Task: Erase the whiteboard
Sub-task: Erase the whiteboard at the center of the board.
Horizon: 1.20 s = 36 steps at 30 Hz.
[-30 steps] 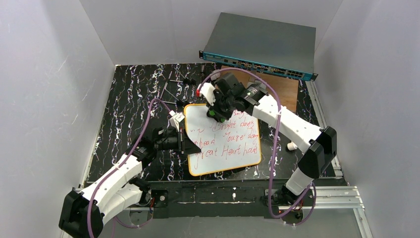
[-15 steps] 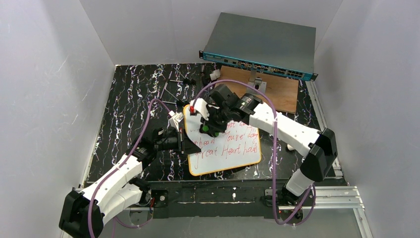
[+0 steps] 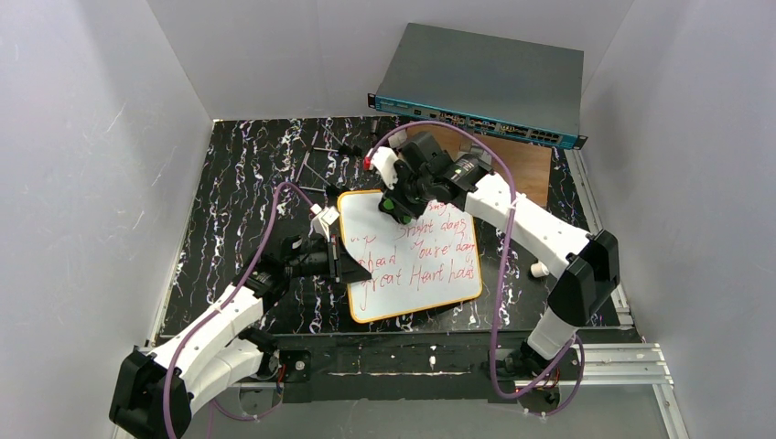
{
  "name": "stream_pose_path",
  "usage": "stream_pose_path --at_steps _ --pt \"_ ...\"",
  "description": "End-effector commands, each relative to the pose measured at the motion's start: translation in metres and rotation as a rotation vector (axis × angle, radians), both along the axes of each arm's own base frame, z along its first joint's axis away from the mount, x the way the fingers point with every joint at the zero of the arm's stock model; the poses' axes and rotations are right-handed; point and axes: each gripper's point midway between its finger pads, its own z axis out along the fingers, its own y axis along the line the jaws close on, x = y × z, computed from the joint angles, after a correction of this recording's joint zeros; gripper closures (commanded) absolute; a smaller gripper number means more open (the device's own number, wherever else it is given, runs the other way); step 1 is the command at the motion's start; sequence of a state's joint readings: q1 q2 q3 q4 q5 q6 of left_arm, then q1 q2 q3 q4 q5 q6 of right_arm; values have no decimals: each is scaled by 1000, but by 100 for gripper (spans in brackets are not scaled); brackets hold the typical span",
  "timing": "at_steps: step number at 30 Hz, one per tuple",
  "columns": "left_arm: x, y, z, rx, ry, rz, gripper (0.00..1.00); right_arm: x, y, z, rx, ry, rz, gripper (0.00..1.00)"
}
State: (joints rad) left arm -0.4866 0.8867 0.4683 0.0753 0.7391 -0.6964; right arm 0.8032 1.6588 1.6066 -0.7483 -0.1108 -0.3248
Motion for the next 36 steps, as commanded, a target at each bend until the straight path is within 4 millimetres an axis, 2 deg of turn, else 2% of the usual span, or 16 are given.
stream_pose_path --at_steps 1,4,6,9,13,17,20,22,24,26,28,29,32,36 --pt "-1 -11 49 -125 -218 -94 100 -28 29 7 68 21 143 99" --pt "-2 -10 48 -127 -219 -93 100 -68 25 -7 50 75 286 99" --pt "-2 -11 48 -128 -219 -96 100 -75 17 -16 30 71 300 99" --pt "-2 -11 48 -133 -218 -96 100 -51 1 -25 3 22 179 99" --pt "-5 -10 54 -143 -223 -98 100 -7 -19 -14 43 18 -2 99" --pt "-5 -10 54 -141 -226 -103 100 10 -9 5 80 -3 -24 99" --pt "-5 -11 52 -137 -210 -108 100 16 6 18 95 -5 -4 99" --pt "-4 -11 52 -139 -210 -105 100 13 16 22 92 -5 30 99" --pt "-4 -11 54 -142 -216 -103 100 -4 24 19 86 16 102 99" --pt "-4 -11 57 -142 -224 -102 100 -30 27 10 69 41 191 99" --pt "-4 -11 57 -138 -226 -102 100 -52 23 -5 39 64 258 99" --pt "-4 -11 56 -137 -225 -105 100 -57 19 -12 31 67 268 99" --pt "-5 -10 55 -136 -226 -103 100 -47 2 -24 1 36 199 99" --pt "-5 -10 56 -137 -229 -101 100 -8 -16 -14 27 21 34 99"
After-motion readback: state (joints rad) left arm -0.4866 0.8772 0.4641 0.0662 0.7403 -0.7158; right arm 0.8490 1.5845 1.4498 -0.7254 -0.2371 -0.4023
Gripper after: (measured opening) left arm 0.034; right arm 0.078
